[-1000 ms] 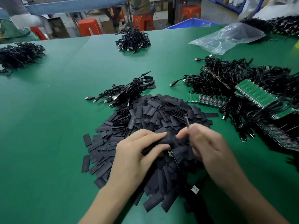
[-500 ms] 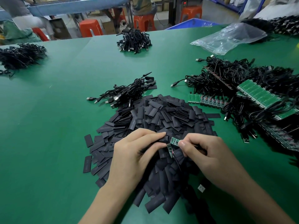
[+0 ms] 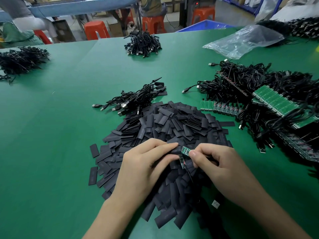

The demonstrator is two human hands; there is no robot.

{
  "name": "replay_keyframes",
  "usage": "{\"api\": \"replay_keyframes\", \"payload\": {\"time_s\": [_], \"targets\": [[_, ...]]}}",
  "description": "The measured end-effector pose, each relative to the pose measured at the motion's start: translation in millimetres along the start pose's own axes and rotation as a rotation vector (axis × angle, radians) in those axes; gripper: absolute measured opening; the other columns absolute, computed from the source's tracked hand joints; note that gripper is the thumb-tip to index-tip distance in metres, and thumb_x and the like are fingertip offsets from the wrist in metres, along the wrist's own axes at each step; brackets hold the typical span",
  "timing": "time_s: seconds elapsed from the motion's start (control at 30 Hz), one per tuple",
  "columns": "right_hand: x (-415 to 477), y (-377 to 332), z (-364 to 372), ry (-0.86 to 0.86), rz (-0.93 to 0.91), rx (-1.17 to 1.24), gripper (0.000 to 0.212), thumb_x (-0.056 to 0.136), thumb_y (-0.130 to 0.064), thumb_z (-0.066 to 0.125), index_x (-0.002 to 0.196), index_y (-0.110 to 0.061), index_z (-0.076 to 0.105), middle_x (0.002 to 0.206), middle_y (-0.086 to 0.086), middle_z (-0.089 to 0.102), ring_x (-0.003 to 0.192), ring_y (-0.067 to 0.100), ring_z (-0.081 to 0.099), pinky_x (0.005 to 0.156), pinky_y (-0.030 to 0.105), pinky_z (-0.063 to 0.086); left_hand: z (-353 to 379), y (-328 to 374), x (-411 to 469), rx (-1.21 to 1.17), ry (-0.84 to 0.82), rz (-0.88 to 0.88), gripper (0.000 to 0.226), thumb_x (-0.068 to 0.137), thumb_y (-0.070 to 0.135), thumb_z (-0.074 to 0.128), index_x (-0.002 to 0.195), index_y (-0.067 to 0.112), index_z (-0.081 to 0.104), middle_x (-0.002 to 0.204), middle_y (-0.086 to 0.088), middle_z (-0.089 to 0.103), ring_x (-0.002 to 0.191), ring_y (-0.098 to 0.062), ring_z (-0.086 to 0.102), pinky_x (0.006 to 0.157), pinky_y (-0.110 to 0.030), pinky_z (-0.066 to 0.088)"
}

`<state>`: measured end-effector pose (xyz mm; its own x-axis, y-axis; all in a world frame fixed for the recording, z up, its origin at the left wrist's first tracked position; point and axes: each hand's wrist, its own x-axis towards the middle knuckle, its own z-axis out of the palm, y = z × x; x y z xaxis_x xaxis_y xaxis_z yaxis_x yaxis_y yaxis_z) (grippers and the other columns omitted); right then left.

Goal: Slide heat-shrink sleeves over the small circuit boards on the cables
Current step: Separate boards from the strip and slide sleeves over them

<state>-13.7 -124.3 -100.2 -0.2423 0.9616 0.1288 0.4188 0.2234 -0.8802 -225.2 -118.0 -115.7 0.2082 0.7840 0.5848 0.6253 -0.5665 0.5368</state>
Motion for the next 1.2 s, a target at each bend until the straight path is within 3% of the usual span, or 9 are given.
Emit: {"api": "replay_keyframes", "payload": {"time_s": [0.23, 0.47, 0.63, 0.77, 0.97, 1.13, 1.2], "targets": [[1.1, 1.0, 0.3, -0.051, 0.009, -0.023, 0.038, 0.098, -0.037, 0.059, 0.065, -0.016, 0.059, 0.05, -0.011, 0.041, 0.045, 0.004, 0.036, 0.048, 0.016, 0.028, -1.3, -1.3, 0.8, 0.069, -0.033, 0.042, 0.026, 0.091, 0.027, 0.075, 0.113, 0.015, 0.079, 0.101, 0.006, 0.07, 0.089, -0.009, 0.067, 0.079, -0.027, 0.056], [-0.4, 6.8, 4.2, -0.102, -0.01, -0.117, 0.033, 0.097, -0.04, 0.06, 0.07, -0.021, 0.059, 0.052, -0.009, 0.044, 0.048, 0.005, 0.038, 0.05, 0.02, 0.029, -5.2, -7.1, 2.3, 0.043, -0.231, 0.126, 0.025, 0.097, 0.033, 0.069, 0.116, 0.021, 0.077, 0.104, 0.008, 0.068, 0.095, -0.009, 0.066, 0.081, -0.029, 0.055], [0.8, 5.0, 0.8, -0.084, -0.019, -0.055, 0.023, 0.096, -0.036, 0.062, 0.077, -0.023, 0.067, 0.06, 0.002, 0.056, 0.052, 0.008, 0.044, 0.052, 0.023, 0.033, -4.6, -6.2, 1.9, 0.018, -0.191, 0.069, 0.025, 0.096, 0.036, 0.068, 0.115, 0.021, 0.077, 0.103, 0.011, 0.068, 0.094, -0.006, 0.066, 0.081, -0.028, 0.054], [3.2, 6.9, -4.4, -0.042, 0.008, 0.005, 0.019, 0.096, -0.028, 0.065, 0.077, -0.023, 0.068, 0.06, -0.011, 0.052, 0.056, 0.002, 0.046, 0.054, 0.017, 0.037, -5.5, -4.4, 2.4, -0.003, -0.157, 0.058, 0.025, 0.094, 0.033, 0.071, 0.113, 0.017, 0.078, 0.101, 0.009, 0.069, 0.092, -0.005, 0.065, 0.081, -0.026, 0.054], [3.4, 9.2, -2.3, -0.049, 0.016, -0.01, 0.018, 0.097, -0.028, 0.064, 0.08, -0.026, 0.07, 0.064, -0.012, 0.057, 0.059, 0.002, 0.05, 0.057, 0.018, 0.039, -4.2, -2.6, 0.5, -0.005, -0.149, 0.097, 0.023, 0.095, 0.028, 0.072, 0.111, 0.013, 0.077, 0.098, 0.005, 0.068, 0.09, -0.008, 0.065, 0.079, -0.025, 0.053], [1.8, 6.8, 1.5, -0.056, 0.004, 0.011, 0.016, 0.096, -0.026, 0.065, 0.081, -0.026, 0.071, 0.069, -0.003, 0.063, 0.065, 0.017, 0.057, 0.063, 0.033, 0.046, -0.2, -3.6, -2.1, -0.006, -0.156, 0.127, 0.02, 0.096, 0.027, 0.073, 0.112, 0.015, 0.076, 0.1, 0.007, 0.067, 0.092, -0.005, 0.063, 0.083, -0.02, 0.051], [1.4, 6.6, 2.0, -0.042, -0.002, 0.02, 0.015, 0.095, -0.028, 0.066, 0.081, -0.027, 0.072, 0.069, -0.002, 0.064, 0.065, 0.018, 0.058, 0.062, 0.032, 0.046, 0.7, -4.6, -2.2, -0.007, -0.151, 0.13, 0.02, 0.097, 0.028, 0.072, 0.112, 0.015, 0.075, 0.1, 0.007, 0.067, 0.093, -0.005, 0.063, 0.083, -0.02, 0.051]]}}
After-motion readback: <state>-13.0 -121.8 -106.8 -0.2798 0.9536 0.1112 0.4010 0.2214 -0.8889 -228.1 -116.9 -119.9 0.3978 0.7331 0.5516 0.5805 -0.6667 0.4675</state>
